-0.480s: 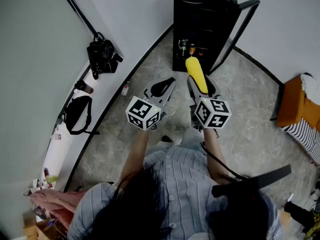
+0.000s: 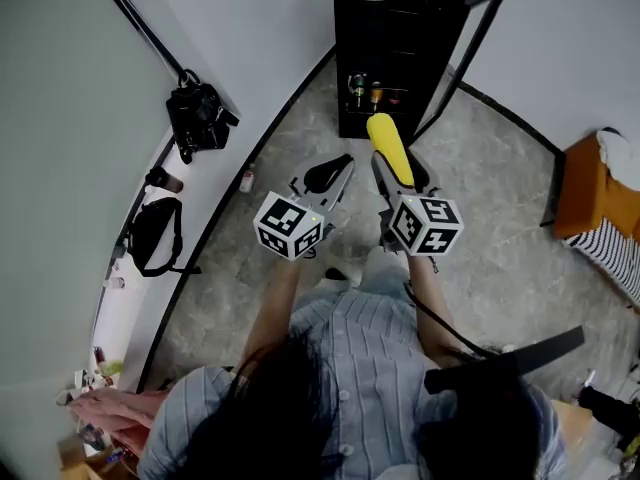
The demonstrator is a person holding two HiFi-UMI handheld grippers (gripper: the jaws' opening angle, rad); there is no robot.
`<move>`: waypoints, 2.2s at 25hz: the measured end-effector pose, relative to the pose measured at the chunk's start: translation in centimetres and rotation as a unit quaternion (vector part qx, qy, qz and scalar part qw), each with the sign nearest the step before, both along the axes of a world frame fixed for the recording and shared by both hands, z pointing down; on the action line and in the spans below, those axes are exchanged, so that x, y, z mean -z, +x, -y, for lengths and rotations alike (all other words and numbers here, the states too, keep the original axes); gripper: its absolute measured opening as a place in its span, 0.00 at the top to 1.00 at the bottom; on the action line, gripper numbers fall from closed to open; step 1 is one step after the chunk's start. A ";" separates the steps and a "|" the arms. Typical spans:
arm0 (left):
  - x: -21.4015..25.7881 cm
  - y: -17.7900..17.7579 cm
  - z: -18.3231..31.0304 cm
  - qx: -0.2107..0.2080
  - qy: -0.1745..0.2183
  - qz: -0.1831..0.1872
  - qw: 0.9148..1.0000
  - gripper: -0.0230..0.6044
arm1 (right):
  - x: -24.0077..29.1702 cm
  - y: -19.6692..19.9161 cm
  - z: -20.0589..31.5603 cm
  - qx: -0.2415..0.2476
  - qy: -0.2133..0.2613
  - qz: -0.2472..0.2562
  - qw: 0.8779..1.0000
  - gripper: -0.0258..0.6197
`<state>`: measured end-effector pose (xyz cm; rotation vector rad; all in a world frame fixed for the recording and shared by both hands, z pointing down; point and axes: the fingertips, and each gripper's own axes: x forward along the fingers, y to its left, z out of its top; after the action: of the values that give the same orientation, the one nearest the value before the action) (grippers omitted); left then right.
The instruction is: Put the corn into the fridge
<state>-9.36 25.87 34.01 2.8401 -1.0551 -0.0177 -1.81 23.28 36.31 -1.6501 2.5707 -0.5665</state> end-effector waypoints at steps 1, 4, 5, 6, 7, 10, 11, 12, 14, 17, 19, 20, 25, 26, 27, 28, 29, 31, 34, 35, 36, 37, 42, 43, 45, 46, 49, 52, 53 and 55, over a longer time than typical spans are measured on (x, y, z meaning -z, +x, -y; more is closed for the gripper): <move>-0.1 0.1 0.1 0.000 -0.001 0.001 1.000 0.95 | -0.1 0.1 0.0 0.000 -0.003 0.000 1.000 0.58; -0.6 0.6 0.1 -0.003 -0.005 0.006 1.000 0.95 | -0.6 0.6 -0.1 -0.002 -0.012 0.001 1.000 0.58; -0.8 0.8 0.1 -0.005 -0.008 0.007 1.000 0.95 | -0.8 0.8 -0.2 -0.005 -0.015 0.002 1.000 0.58; -0.9 1.0 0.2 -0.008 -0.011 0.007 1.000 0.95 | -0.9 1.0 -0.1 -0.007 -0.016 0.002 1.000 0.57; -1.1 1.2 0.4 -0.009 -0.014 0.006 1.000 0.95 | -1.0 1.2 0.0 -0.009 -0.017 0.001 1.000 0.58; -1.6 1.5 1.1 -0.010 -0.022 0.001 1.000 0.95 | -1.4 1.4 0.4 -0.008 -0.021 0.000 1.000 0.57; -1.8 1.6 1.5 -0.008 -0.026 0.000 1.000 0.95 | -1.6 1.6 0.7 -0.006 -0.023 0.000 1.000 0.58; -2.1 1.8 2.0 -0.007 -0.029 0.000 1.000 0.95 | -1.9 1.8 1.2 -0.006 -0.025 0.000 1.000 0.57; -2.7 2.3 3.1 -0.006 -0.036 0.001 0.999 0.95 | -2.5 2.4 2.3 -0.005 -0.030 0.001 1.000 0.57; -3.4 2.9 5.0 -0.006 -0.046 0.005 0.999 0.95 | -3.3 3.1 4.3 -0.006 -0.040 0.004 0.999 0.57; -3.6 3.0 6.6 -0.007 -0.051 0.005 0.999 0.95 | -3.5 3.5 5.9 -0.007 -0.044 0.006 0.999 0.58; -3.8 3.1 7.6 -0.007 -0.054 0.004 0.999 0.95 | -3.6 3.7 6.8 -0.007 -0.045 0.005 0.999 0.58; -5.4 4.2 12.5 -0.004 -0.076 0.001 0.997 0.95 | -4.9 4.9 11.6 -0.005 -0.059 0.005 0.998 0.58; -5.8 4.6 13.5 -0.005 -0.081 0.001 0.997 0.95 | -5.2 5.3 12.6 -0.007 -0.063 0.006 0.998 0.57; -6.2 5.0 14.6 -0.006 -0.086 0.001 0.996 0.95 | -5.6 5.7 13.5 -0.007 -0.069 0.006 0.998 0.58; -6.6 5.4 15.6 -0.007 -0.091 0.001 0.996 0.95 | -6.0 6.0 14.5 -0.007 -0.074 0.005 0.997 0.57; -6.8 5.8 16.7 -0.007 -0.094 0.001 0.996 0.95 | -6.4 6.4 15.5 -0.006 -0.080 0.005 0.997 0.58; -6.8 6.5 19.0 -0.008 -0.098 0.002 0.995 0.95 | -6.8 7.0 17.5 -0.005 -0.087 0.008 0.996 0.58; -6.4 7.4 22.1 -0.004 -0.097 0.003 0.995 0.95 | -6.8 8.1 20.6 -0.002 -0.091 0.011 0.996 0.57; -6.2 7.7 23.0 -0.002 -0.097 0.003 0.995 0.95 | -6.8 8.4 21.5 0.000 -0.092 0.012 0.996 0.57; -6.1 7.9 23.9 0.001 -0.097 0.003 0.995 0.95 | -6.7 8.7 22.3 0.001 -0.092 0.012 0.996 0.58; -6.0 8.2 24.7 0.003 -0.097 0.003 0.995 0.95 | -6.6 9.1 23.2 0.003 -0.091 0.014 0.996 0.58; -5.7 10.1 27.7 0.007 -0.097 0.011 0.995 0.95 | -6.4 10.9 26.5 0.006 -0.089 0.019 0.996 0.57; -5.7 10.6 28.1 0.007 -0.097 0.011 0.995 0.95 | -6.4 11.2 27.0 0.007 -0.089 0.019 0.996 0.57; -5.7 11.6 28.7 0.005 -0.099 0.011 0.995 0.95 | -6.5 11.9 27.8 0.007 -0.091 0.019 0.996 0.57; -5.8 12.2 29.0 0.002 -0.100 0.011 0.995 0.95 | -6.5 12.2 28.1 0.007 -0.092 0.019 0.996 0.57; -6.2 13.4 29.3 -0.006 -0.107 0.018 0.994 0.95 | -6.8 13.1 28.7 0.006 -0.098 0.020 0.995 0.58; -6.8 13.7 29.7 -0.006 -0.112 0.023 0.993 0.95 | -7.4 13.6 29.1 0.005 -0.104 0.023 0.994 0.57; -7.0 13.7 29.9 -0.005 -0.114 0.024 0.993 0.95 | -7.7 13.7 29.3 0.004 -0.106 0.024 0.994 0.57; -7.5 13.6 30.2 -0.003 -0.119 0.024 0.993 0.95 | -8.5 13.9 29.6 0.001 -0.113 0.026 0.993 0.57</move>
<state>4.20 -4.36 41.54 2.6408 -0.9842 0.1674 12.07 -6.31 44.76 -1.6692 2.5527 -0.9194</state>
